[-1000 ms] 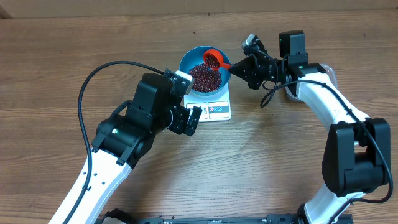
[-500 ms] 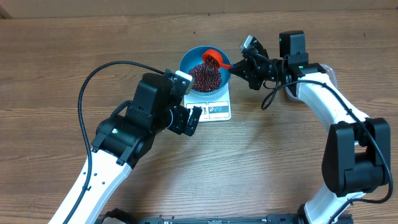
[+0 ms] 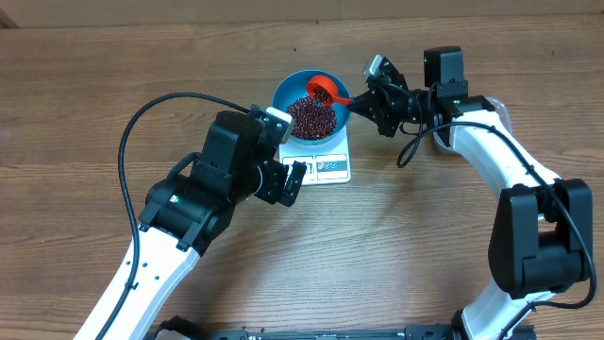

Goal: Scoop item into bowl and weigh 150g on scale
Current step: 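Tilt the red scoop to pour beans into the teal bowl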

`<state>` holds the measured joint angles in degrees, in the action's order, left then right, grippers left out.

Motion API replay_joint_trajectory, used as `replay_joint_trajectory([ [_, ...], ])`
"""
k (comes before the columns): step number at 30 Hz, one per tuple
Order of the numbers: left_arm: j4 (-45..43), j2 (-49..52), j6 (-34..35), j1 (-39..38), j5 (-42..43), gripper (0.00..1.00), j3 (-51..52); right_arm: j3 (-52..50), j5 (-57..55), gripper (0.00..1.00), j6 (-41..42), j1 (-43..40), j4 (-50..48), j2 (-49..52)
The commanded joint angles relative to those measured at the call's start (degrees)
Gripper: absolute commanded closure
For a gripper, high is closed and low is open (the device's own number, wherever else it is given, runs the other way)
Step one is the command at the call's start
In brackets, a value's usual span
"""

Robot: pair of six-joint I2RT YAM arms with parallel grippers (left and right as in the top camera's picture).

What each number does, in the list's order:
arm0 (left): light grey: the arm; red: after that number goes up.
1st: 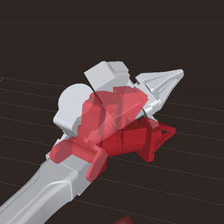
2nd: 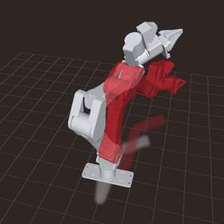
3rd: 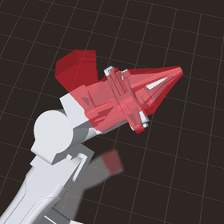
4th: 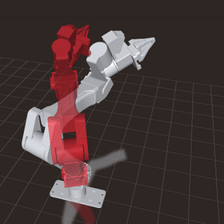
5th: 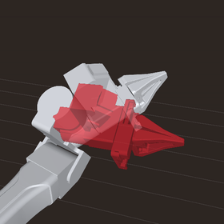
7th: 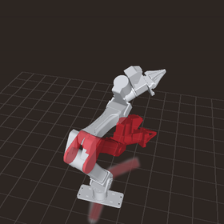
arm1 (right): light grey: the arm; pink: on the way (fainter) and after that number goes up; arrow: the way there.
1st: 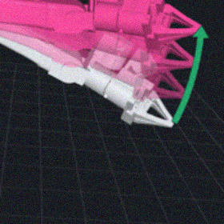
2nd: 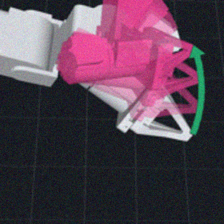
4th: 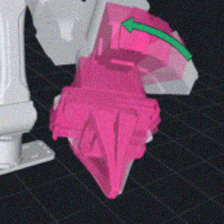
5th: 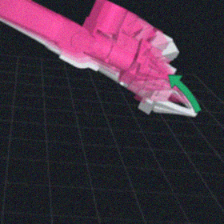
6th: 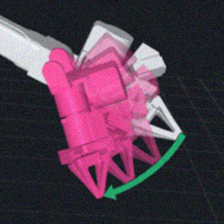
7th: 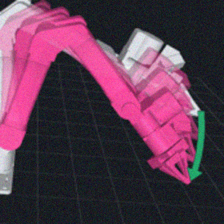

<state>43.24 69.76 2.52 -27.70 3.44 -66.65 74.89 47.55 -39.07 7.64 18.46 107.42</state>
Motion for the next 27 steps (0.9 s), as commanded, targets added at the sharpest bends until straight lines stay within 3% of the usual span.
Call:
replay_joint_trajectory([
  [1,-0.2,0.26,-1.27,0.31,0.48,0.0,0.61,1.27,0.07,0.96,-1.64,0.24,-0.28,0.09],
  [16,-0.2,0.26,-1.27,0.31,0.48,0.0,0.61,1.27,0.02,0.96,-23.19,0.24,-0.2,0.09],
  [25,-0.2,0.26,-1.27,0.31,0.48,0.01,0.61,1.27,0.04,0.96,-23.96,0.24,-0.37,0.09],
  [27,-0.22,0.26,-1.27,0.31,0.48,0.0,0.61,1.44,0.02,0.96,-20.9,0.24,-0.37,-0.04],
])
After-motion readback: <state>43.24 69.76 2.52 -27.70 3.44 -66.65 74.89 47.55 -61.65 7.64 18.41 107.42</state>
